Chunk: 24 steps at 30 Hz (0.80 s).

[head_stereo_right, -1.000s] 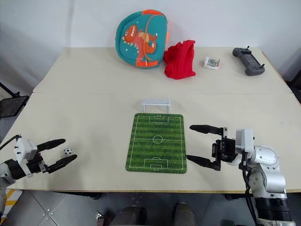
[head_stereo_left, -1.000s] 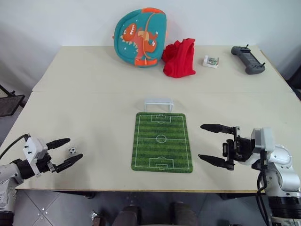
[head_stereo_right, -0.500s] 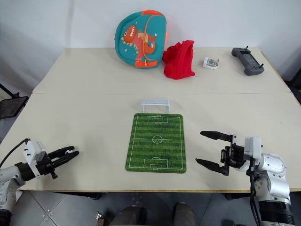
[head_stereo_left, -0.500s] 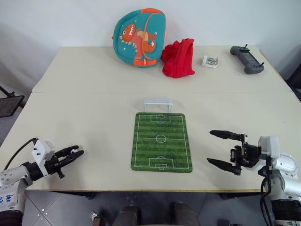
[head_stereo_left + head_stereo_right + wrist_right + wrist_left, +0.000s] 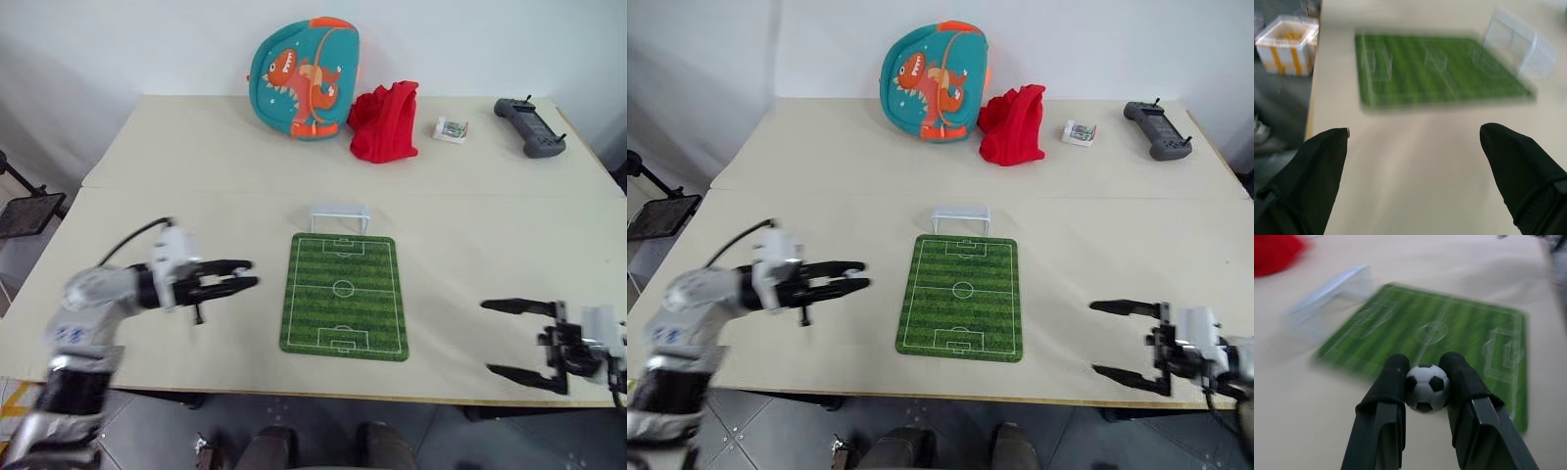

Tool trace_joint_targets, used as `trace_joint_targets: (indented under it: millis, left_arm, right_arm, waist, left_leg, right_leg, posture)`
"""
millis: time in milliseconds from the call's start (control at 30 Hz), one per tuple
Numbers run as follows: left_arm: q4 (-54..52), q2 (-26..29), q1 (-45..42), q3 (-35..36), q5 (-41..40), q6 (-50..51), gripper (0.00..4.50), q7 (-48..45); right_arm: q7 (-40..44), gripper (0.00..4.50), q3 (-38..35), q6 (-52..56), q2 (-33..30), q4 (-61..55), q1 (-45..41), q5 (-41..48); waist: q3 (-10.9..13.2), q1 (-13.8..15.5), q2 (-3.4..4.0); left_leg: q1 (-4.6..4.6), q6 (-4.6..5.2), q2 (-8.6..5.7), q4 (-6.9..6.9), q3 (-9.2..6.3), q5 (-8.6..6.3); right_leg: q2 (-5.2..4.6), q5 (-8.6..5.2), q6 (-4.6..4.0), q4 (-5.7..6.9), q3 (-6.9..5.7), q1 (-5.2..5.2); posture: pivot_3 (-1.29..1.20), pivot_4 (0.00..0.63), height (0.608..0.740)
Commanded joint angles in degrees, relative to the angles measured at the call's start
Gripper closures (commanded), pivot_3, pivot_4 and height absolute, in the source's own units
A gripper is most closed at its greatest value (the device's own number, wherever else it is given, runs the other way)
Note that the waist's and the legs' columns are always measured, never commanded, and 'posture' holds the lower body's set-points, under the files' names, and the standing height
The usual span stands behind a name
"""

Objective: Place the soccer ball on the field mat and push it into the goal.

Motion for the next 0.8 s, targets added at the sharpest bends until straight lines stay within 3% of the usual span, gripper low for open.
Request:
trace_joint_targets:
  millis: [33,167,333,500,767,800]
  left_arm:
    - [-1.8,-5.5,-0.9,-8.8,4.6,3.6,3.62,4.2]
    - [-1.0,-8.1,0.7,-15.0,10.9,0.7,3.62,6.3]
    - [0.3,-9.0,1.2,-18.0,16.3,-3.0,3.62,8.4]
    - [-0.3,-9.2,2.1,-18.6,17.2,-3.9,3.62,7.7]
    - [-1.5,-9.5,3.5,-18.2,17.3,-3.6,3.62,7.6]
    - [-1.7,-9.6,3.6,-18.2,17.0,-3.4,3.27,7.4]
  right_arm:
    - [3.4,0.00,4.5,-9.8,-3.1,4.5,1.9,2.9]
    - [3.4,0.00,5.5,-12.5,-3.0,5.8,3.7,6.4]
    - [3.4,0.00,4.8,-13.2,-2.3,3.8,5.9,8.5]
    - [-0.7,0.00,-0.4,-2.6,-1.1,-13.8,5.8,5.3]
    - [-3.1,0.00,-6.0,6.1,3.4,-21.5,6.8,-0.2]
    - [-3.1,0.00,-6.5,6.9,3.9,-21.9,6.6,-0.7]
  waist:
    - [0.0,-0.6,-0.01]
    - [0.1,-2.0,-0.12]
    - [0.1,-0.9,-0.11]
    - [0.0,-0.1,0.02]
    - [0.0,1.2,0.04]
    - [0.0,1.2,0.04]
  left_leg:
    - [0.02,0.04,0.01,0.01,0.10,0.00]
    - [0.09,-0.01,0.32,-0.03,0.36,-0.08]
    - [0.05,-0.02,0.42,0.24,0.36,-0.08]
    - [0.00,0.02,0.41,0.39,0.36,-0.14]
    - [-0.11,-0.01,0.43,0.50,0.17,-0.24]
    - [-0.11,-0.01,0.42,0.51,0.20,-0.24]
  right_leg:
    - [0.02,0.03,0.05,-0.01,0.10,-0.01]
    - [0.38,0.04,0.04,-0.04,0.29,-0.12]
    - [0.49,0.07,-0.05,-0.06,0.44,-0.06]
    - [0.47,0.09,-0.05,-0.11,0.59,-0.06]
    - [0.48,0.09,-0.06,-0.12,0.53,-0.05]
    - [0.48,0.09,-0.06,-0.12,0.48,-0.05]
  posture:
    - [0.00,0.150,0.740]
    - [0.00,0.150,0.740]
    - [0.00,0.150,0.740]
    - [0.00,0.150,0.740]
    - [0.00,0.150,0.740]
    - [0.00,0.150,0.740]
